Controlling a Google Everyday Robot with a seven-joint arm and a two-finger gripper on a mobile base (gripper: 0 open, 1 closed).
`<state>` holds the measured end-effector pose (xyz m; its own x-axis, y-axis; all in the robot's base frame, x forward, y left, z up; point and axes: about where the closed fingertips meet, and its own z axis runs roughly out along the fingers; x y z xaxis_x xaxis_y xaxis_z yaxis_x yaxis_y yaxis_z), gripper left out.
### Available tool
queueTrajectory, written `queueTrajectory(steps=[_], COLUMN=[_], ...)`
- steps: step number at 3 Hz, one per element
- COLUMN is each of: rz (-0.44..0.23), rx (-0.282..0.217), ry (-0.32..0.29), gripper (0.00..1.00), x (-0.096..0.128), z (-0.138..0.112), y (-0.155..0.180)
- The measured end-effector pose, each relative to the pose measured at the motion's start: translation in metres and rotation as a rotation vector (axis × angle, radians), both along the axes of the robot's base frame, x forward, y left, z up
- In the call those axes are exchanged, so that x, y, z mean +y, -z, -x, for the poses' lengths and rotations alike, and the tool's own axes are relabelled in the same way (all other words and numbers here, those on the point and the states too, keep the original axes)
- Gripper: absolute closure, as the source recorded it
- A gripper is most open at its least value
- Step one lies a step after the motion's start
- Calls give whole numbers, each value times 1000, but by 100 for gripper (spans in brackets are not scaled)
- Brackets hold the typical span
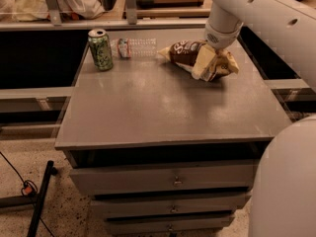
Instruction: Move brown chip bag near water bottle
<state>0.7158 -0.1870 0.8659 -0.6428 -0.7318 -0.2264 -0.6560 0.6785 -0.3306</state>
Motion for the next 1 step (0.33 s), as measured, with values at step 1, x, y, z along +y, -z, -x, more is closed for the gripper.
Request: queueTrajectory(steps=[1], rz=[0], rx=[0], ry=[0], gripper=[0], x=[0], z=[0], y=[0])
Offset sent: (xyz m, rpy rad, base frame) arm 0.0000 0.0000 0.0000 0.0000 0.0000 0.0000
